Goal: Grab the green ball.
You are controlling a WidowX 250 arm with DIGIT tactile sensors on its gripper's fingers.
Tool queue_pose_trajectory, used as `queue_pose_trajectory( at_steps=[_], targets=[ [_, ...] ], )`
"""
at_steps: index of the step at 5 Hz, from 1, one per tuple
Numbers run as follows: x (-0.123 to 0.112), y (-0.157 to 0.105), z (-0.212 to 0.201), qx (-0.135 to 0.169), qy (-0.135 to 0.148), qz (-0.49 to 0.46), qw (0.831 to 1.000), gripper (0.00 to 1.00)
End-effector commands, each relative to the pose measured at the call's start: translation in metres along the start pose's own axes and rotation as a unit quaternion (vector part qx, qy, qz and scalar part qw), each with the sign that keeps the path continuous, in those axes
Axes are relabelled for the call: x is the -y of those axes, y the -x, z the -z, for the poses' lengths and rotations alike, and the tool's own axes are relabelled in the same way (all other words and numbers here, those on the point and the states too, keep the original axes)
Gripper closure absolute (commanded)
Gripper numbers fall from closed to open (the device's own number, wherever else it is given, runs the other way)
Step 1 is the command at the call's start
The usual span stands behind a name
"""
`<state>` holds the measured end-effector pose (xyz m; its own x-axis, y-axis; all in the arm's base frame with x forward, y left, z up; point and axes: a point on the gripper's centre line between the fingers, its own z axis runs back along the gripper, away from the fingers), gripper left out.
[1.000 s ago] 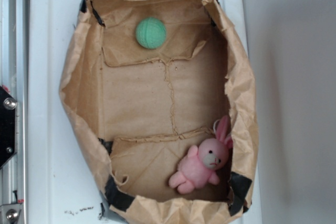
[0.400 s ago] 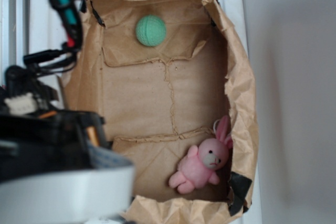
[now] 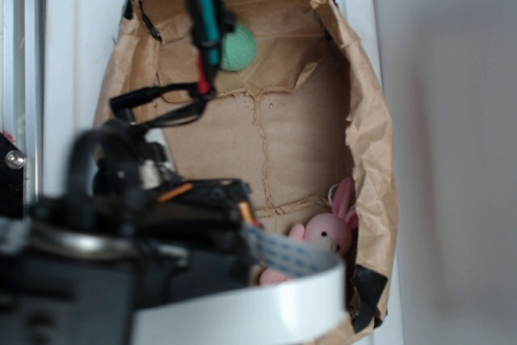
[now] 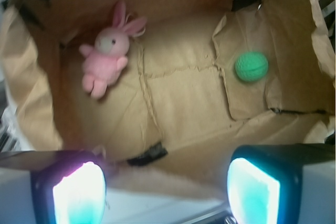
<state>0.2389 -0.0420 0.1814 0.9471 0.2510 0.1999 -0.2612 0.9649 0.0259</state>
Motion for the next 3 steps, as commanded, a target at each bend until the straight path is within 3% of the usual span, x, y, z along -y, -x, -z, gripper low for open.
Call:
queue_pose_trajectory(
  at_steps=[1,3],
  targets=[
    [0.007,-0.034,0.015,0.024,0.003,-0.079,0.997,0.00],
    [-0.004,-0.042,0.035,0.008,0.087,-0.235,0.968,0.00]
  ],
)
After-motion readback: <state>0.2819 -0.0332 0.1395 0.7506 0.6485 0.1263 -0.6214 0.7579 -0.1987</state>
